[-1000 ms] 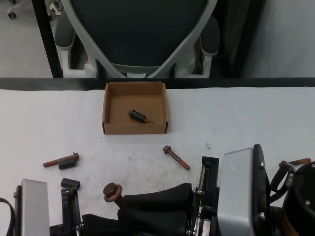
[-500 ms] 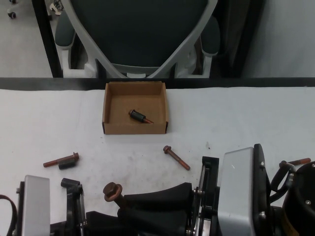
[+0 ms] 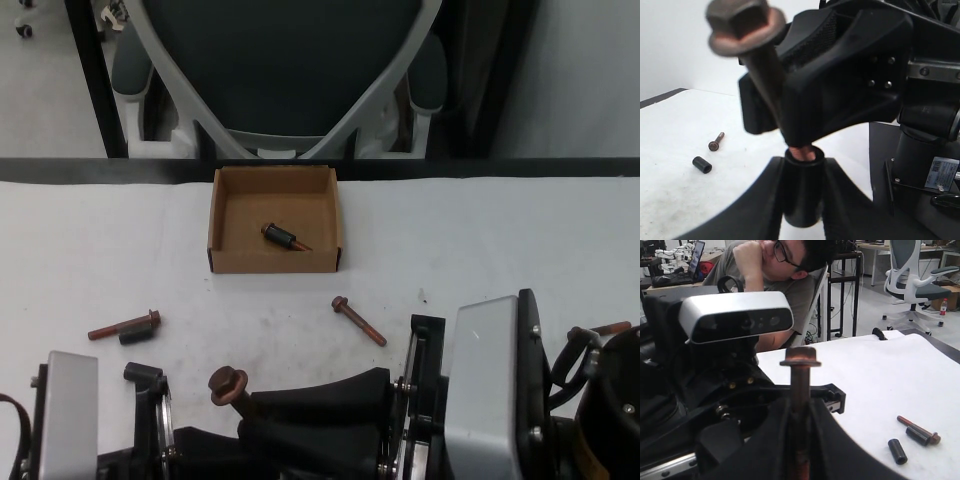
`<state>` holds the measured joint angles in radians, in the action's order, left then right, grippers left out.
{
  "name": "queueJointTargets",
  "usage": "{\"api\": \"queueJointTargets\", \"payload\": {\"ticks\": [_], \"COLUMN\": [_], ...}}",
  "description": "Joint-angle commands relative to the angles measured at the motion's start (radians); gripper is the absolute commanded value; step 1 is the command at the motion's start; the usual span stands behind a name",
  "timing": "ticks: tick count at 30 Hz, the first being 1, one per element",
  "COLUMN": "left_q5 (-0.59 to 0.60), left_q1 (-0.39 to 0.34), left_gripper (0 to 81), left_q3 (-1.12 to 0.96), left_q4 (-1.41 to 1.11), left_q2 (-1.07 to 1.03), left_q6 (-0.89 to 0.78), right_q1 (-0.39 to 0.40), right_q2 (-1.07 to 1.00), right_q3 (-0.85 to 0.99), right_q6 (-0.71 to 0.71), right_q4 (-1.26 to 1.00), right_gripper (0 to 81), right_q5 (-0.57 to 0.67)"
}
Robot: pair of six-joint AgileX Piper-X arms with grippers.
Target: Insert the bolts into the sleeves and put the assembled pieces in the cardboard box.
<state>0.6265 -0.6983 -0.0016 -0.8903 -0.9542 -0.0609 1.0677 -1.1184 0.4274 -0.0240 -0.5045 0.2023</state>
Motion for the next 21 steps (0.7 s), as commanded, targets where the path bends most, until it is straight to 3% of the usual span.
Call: {"api": "queueJointTargets", "payload": {"ticks": [1, 21], "left_q5": [-0.02, -0.064], "left_q1": [0.0, 0.001], "left_gripper": [0.8, 0.8], "left_q3": [-0.002, 0.002], "left_q4": [-0.049, -0.11], "left_q2": [-0.002, -0.002], "left_q6": [-0.03, -0.055], "right_q1": [-0.002, 0.0], "right_q2": [0.0, 0.157], "right_q3": [0.01, 0.01], "right_q6": [0.004, 0.018], "right_q4": [0.032, 0.29], "right_gripper": [0.2, 0.2], "right_q5": [0.002, -0.042]}}
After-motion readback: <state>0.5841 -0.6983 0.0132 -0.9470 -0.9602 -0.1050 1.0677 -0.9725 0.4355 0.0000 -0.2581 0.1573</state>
